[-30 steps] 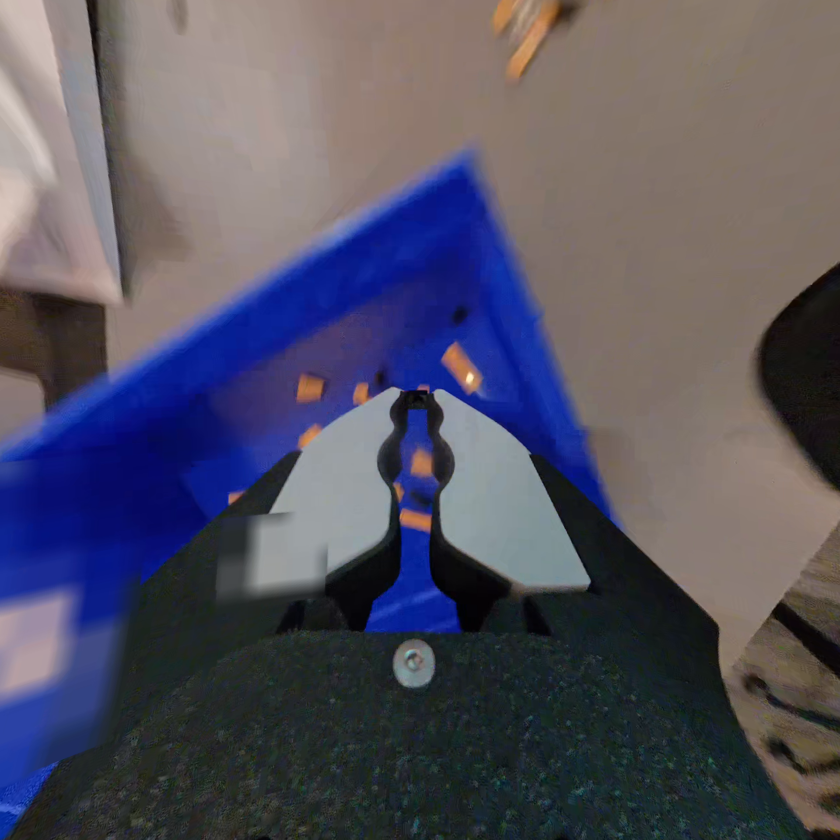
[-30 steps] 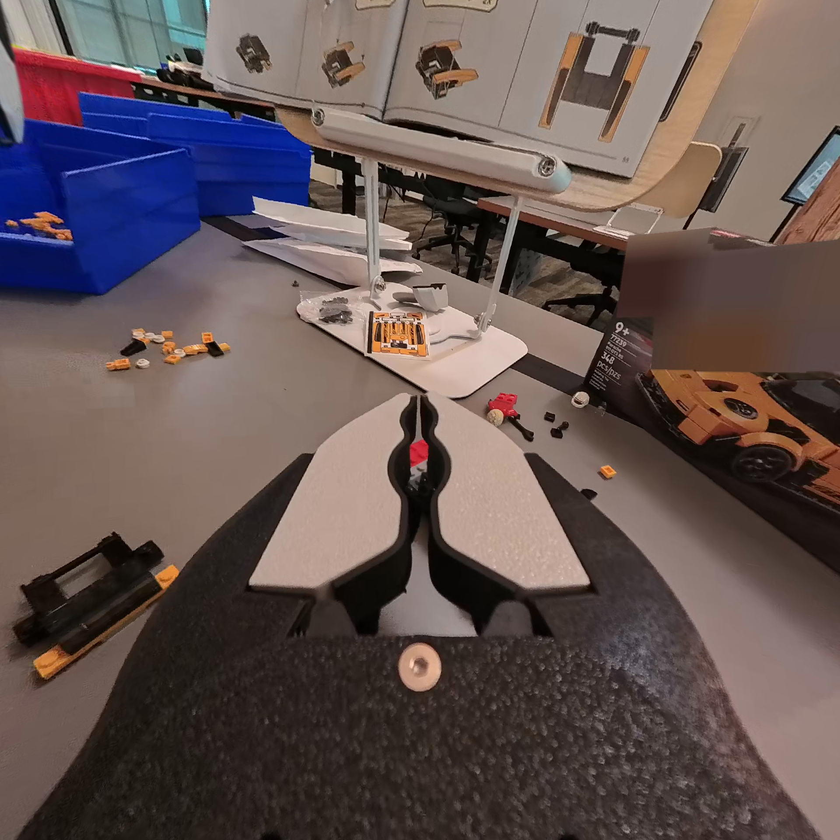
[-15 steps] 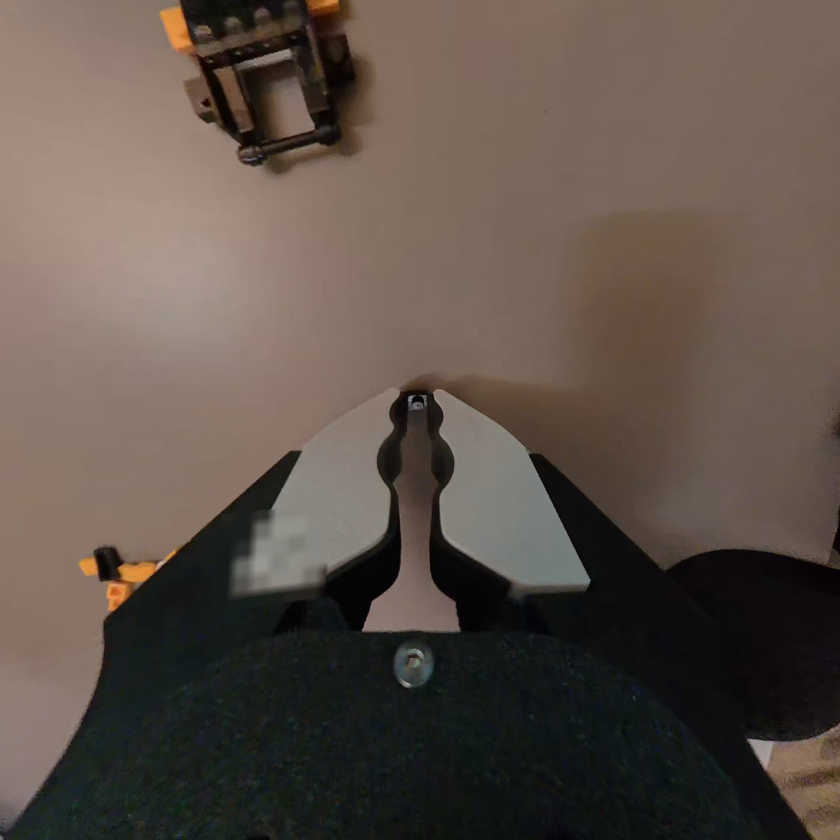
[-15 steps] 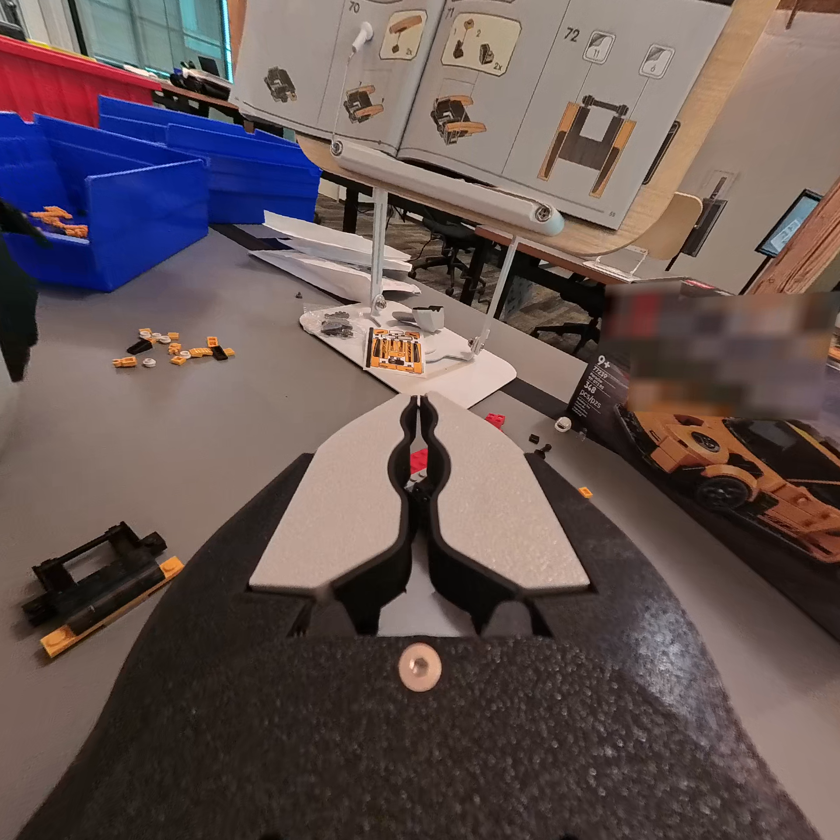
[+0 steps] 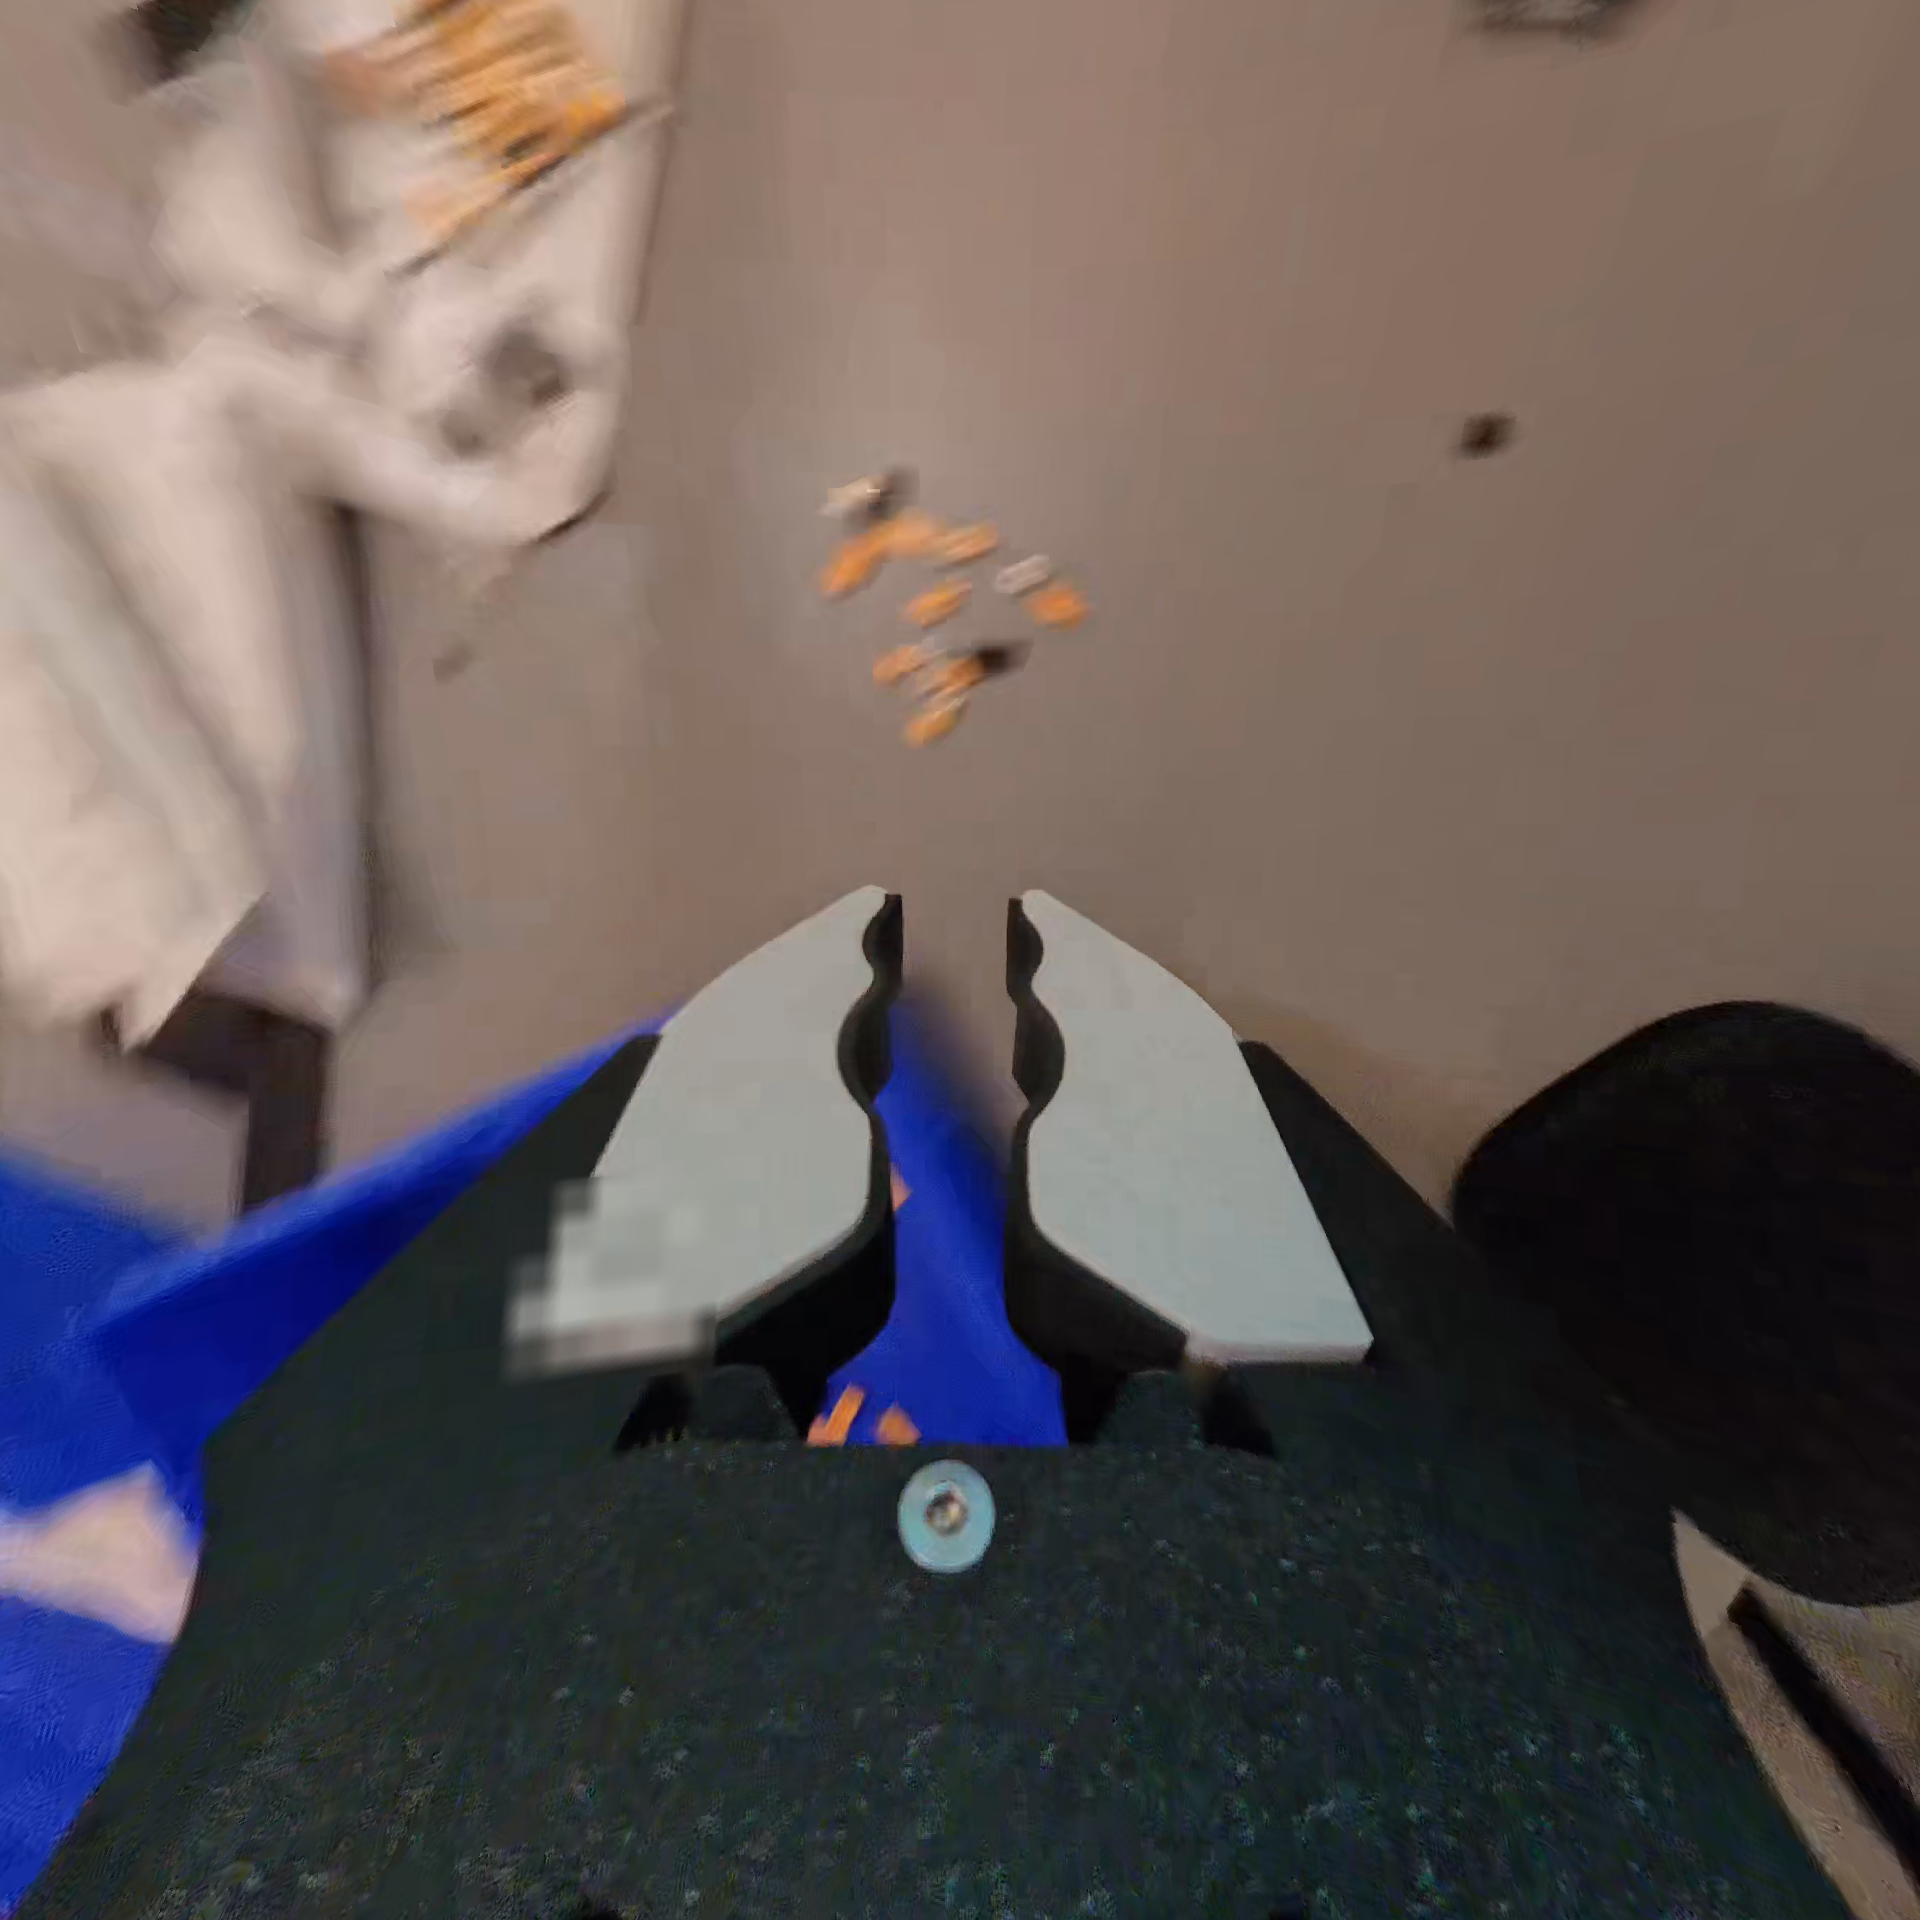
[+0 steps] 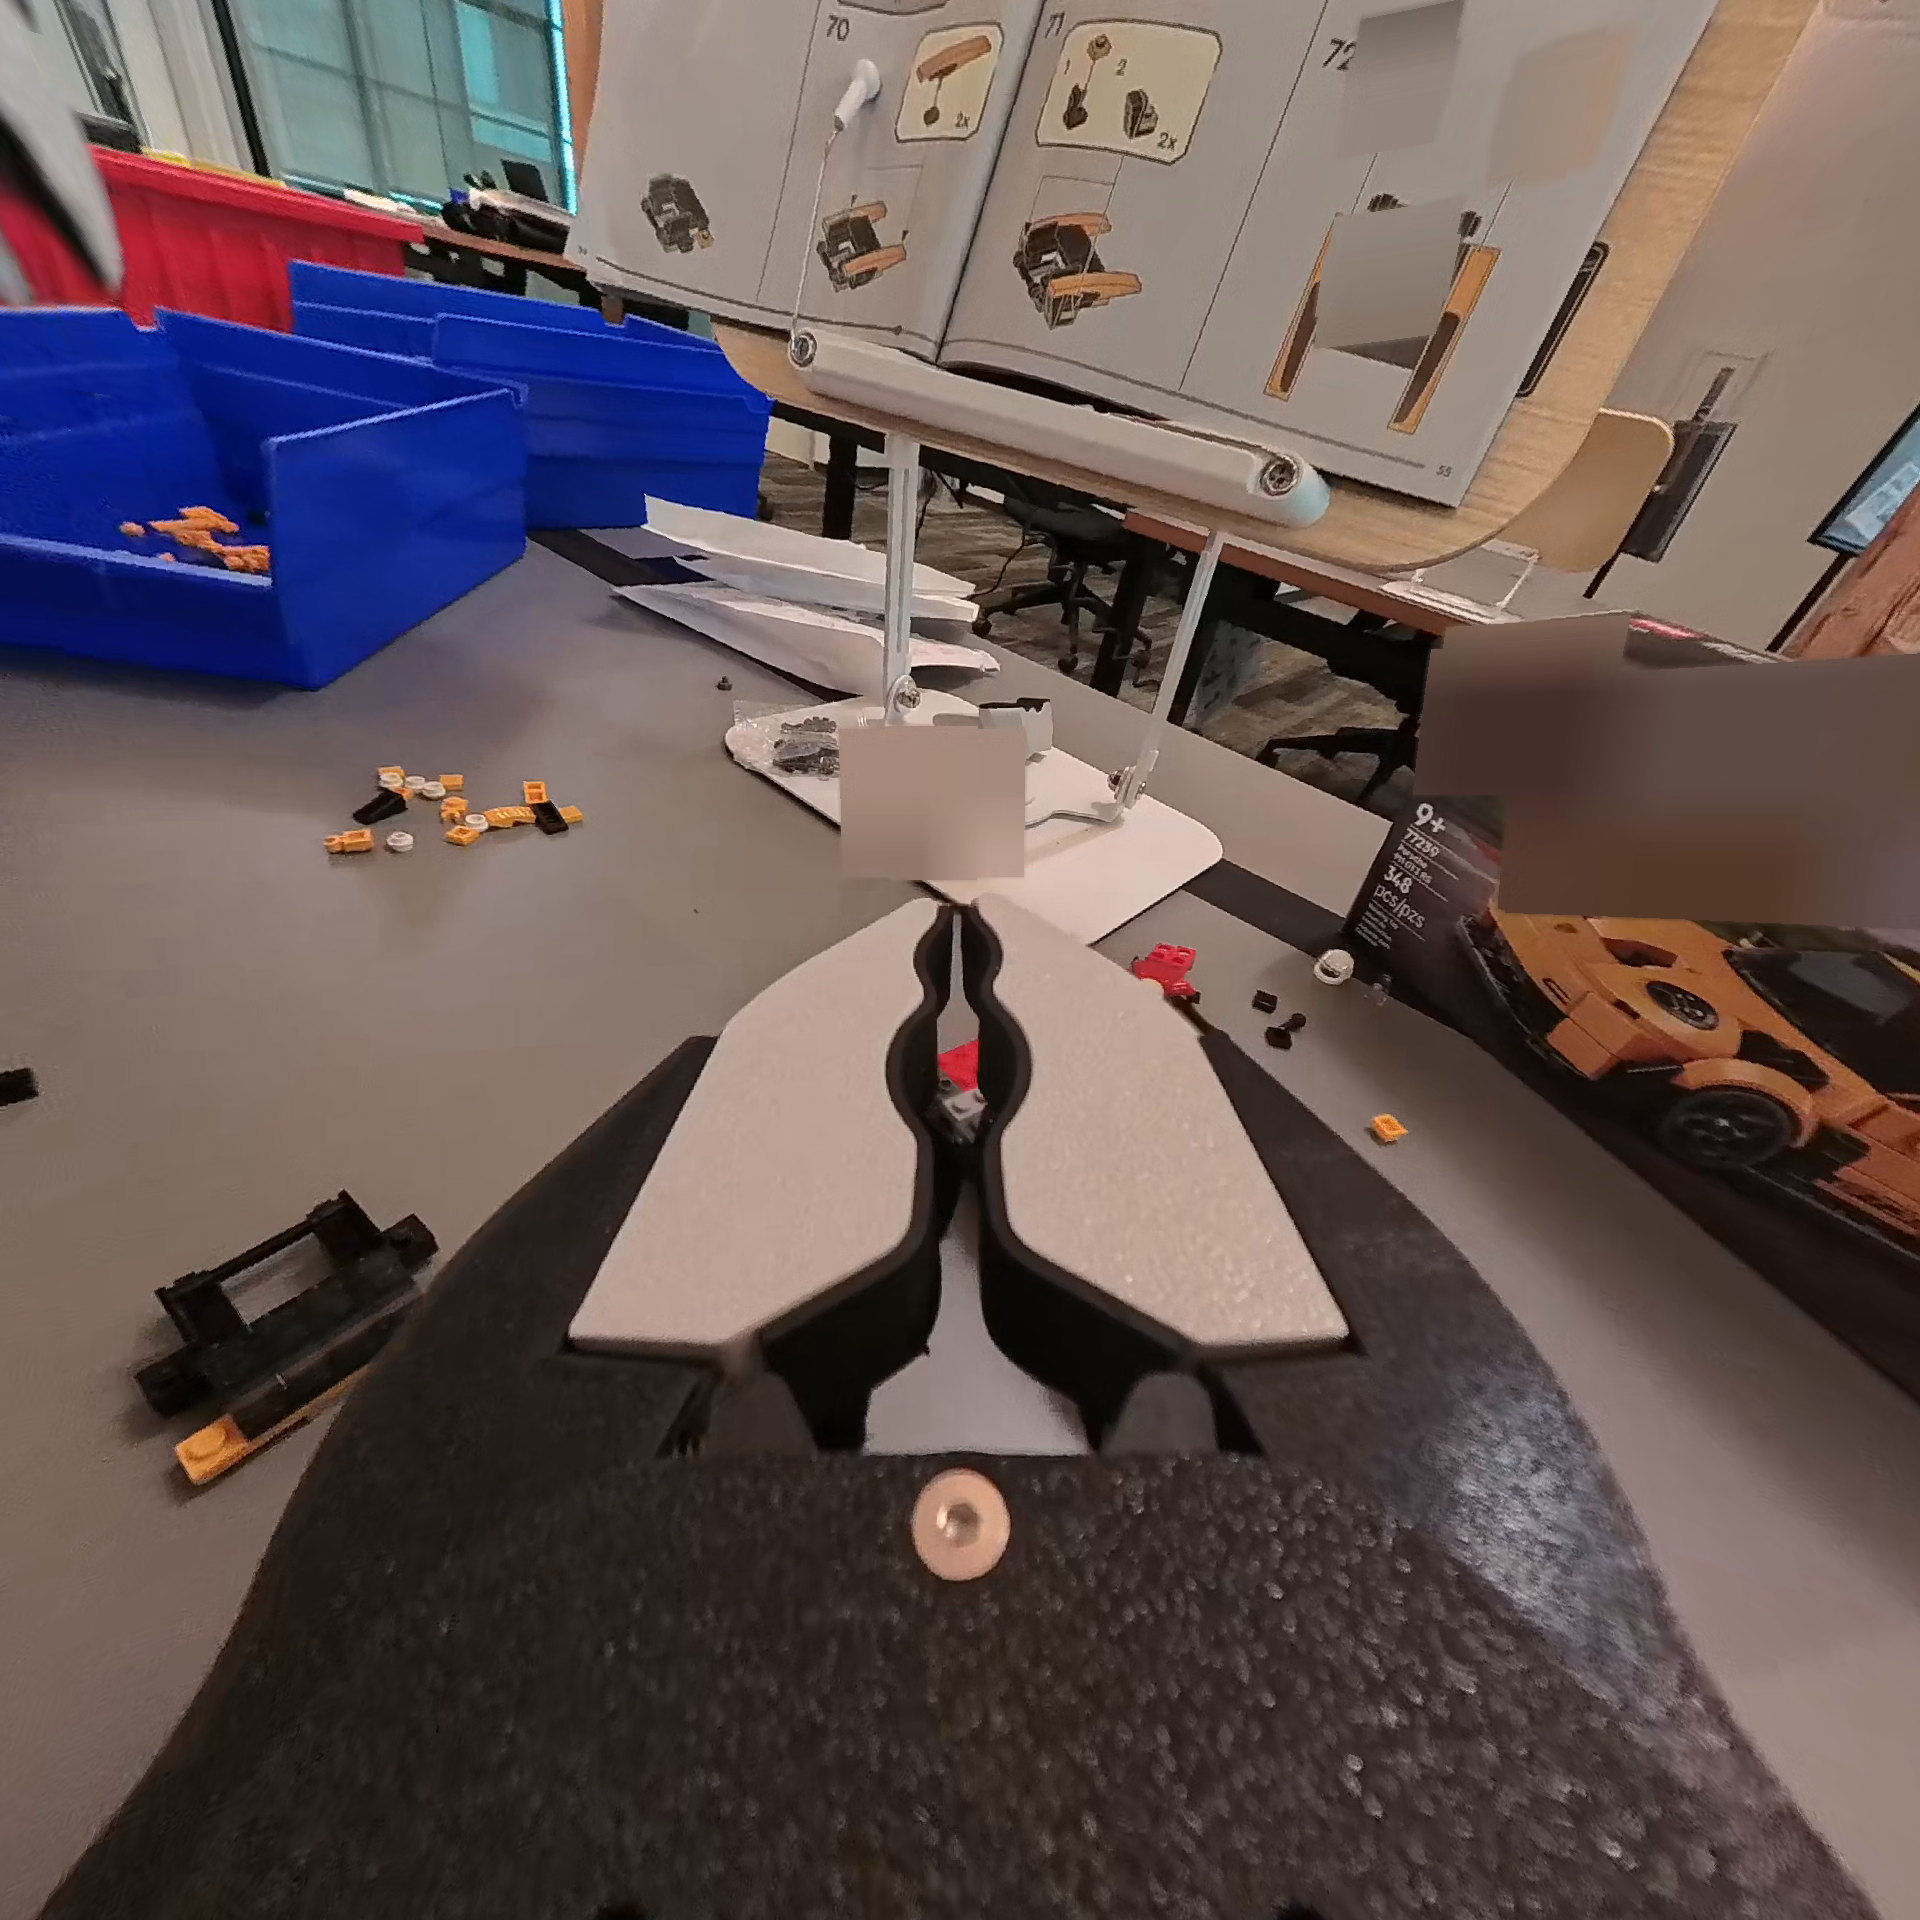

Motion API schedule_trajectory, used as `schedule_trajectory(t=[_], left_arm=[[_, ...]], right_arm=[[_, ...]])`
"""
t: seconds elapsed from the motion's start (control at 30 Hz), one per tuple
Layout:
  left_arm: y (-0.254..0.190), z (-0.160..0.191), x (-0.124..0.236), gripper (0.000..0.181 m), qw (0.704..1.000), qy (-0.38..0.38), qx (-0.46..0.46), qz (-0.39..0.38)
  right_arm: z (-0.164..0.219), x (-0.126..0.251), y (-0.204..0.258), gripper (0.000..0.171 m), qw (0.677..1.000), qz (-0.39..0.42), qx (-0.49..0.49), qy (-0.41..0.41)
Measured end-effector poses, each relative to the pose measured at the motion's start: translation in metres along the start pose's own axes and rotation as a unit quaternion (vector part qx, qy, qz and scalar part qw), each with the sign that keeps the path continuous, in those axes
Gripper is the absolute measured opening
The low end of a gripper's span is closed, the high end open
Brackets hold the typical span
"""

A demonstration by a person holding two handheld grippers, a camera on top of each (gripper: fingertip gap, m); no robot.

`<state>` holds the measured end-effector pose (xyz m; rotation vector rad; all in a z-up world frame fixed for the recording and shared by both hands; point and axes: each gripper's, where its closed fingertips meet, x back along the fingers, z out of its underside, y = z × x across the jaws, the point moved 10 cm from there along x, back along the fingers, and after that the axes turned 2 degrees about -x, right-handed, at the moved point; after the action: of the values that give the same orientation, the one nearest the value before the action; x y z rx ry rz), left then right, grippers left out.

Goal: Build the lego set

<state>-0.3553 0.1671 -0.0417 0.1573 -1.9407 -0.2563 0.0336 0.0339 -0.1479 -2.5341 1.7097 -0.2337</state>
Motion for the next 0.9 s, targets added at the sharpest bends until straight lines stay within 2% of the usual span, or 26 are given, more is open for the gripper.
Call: schedule_trajectory(t=[0.07, 0.13, 0.2, 0.33, 0.43, 0.63, 0.77, 0.9], left_arm=[[0.041, 0.04, 0.033, 0.02, 0.997, 0.006, 0.065, -0.049], [0.071, 0.08, 0.044, 0.019, 0.993, 0.018, 0.101, -0.054], [0.09, 0.116, 0.035, 0.011, 0.992, 0.033, 0.113, -0.033], [0.101, 0.166, -0.013, 0.007, 0.984, 0.13, 0.114, 0.033], [0.1, 0.182, -0.04, 0.007, 0.976, 0.18, 0.097, 0.072], [0.1, 0.19, -0.067, 0.011, 0.964, 0.234, 0.066, 0.109], [0.105, 0.195, -0.074, 0.011, 0.958, 0.261, 0.057, 0.101], [0.124, 0.204, -0.068, 0.011, 0.956, 0.28, 0.078, 0.042]], right_arm=[[0.001, -0.001, 0.0, 0.001, 1.0, -0.004, -0.006, 0.003], [0.002, -0.002, 0.0, 0.001, 1.0, -0.004, -0.009, 0.005], [0.003, -0.002, 0.0, 0.001, 1.0, 0.0, -0.007, 0.008], [0.006, -0.003, 0.0, 0.001, 1.0, 0.009, -0.001, 0.017], [0.008, -0.005, 0.001, 0.001, 1.0, 0.012, 0.007, 0.024], [0.011, -0.007, 0.0, 0.001, 0.999, 0.013, 0.006, 0.033], [0.012, -0.007, -0.002, 0.001, 0.999, 0.013, 0.0, 0.032], [0.012, -0.007, -0.002, 0.001, 0.999, 0.011, -0.003, 0.034]])
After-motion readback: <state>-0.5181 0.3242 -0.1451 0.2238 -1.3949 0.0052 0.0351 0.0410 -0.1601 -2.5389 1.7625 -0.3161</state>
